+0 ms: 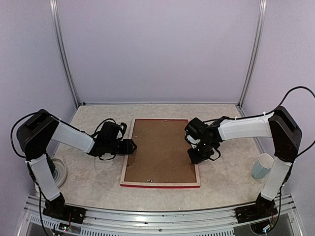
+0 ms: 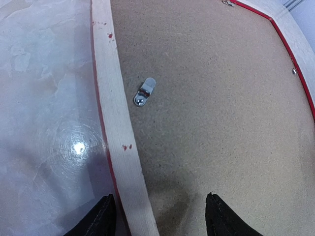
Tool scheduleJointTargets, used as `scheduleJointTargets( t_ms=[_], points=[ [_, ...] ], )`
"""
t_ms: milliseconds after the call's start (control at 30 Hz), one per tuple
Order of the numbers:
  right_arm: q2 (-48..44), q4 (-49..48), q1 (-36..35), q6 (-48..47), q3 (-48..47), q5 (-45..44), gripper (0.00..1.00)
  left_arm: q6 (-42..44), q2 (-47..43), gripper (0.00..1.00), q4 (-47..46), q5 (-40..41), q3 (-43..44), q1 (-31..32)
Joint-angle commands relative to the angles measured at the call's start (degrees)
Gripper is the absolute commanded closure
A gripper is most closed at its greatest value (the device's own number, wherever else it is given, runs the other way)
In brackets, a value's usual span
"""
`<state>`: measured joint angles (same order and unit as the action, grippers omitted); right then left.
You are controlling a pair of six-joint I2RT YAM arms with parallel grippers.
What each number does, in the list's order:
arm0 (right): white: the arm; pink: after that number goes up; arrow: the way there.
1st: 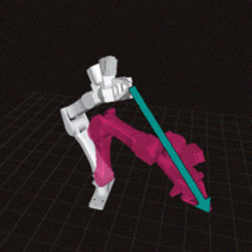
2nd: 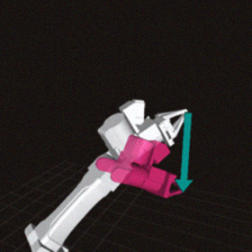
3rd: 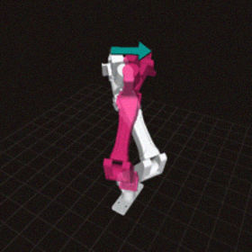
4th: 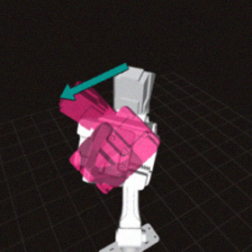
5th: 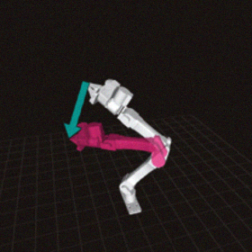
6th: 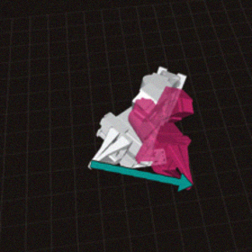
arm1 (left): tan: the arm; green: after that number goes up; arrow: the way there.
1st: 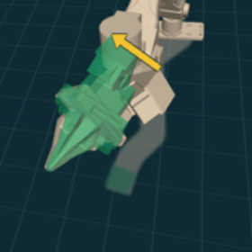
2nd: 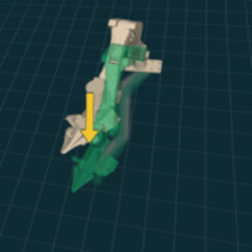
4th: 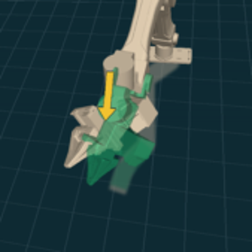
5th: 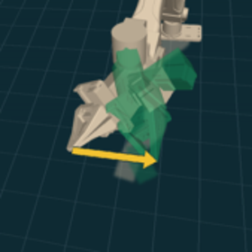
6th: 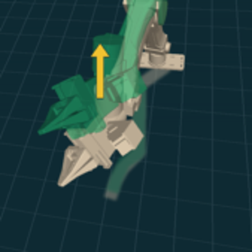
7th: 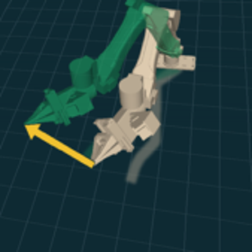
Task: Put the photo into the frame
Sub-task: Press the fastener onto the backboard.
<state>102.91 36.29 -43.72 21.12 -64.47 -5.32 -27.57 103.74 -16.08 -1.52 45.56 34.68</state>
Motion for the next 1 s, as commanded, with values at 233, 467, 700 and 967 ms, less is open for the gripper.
scheduleJointTargets(
  t_ms=[233,467,700,967],
  points=[
    [3.55,1.89,-0.57,-1.66,0.65,-1.54,0.86,-0.01,1.9,0.39,3.46,-1.9,0.34,-0.14],
    [5.65,1.13,-1.73,-1.33,-0.83,-0.86,0.9,0.13,2.24,0.39,3.86,-1.73,0.64,-0.15],
    [6.03,2.4,-2.77,-1.93,-2.17,-4.08,0.76,0.37,2.55,0.48,3.91,-2.02,0.79,-0.19],
    [6.41,4.43,-2.77,-3.46,-4.56,-6.78,0.63,0.59,2.95,0.68,4.03,-2.3,1.11,-0.22]
  ],
)
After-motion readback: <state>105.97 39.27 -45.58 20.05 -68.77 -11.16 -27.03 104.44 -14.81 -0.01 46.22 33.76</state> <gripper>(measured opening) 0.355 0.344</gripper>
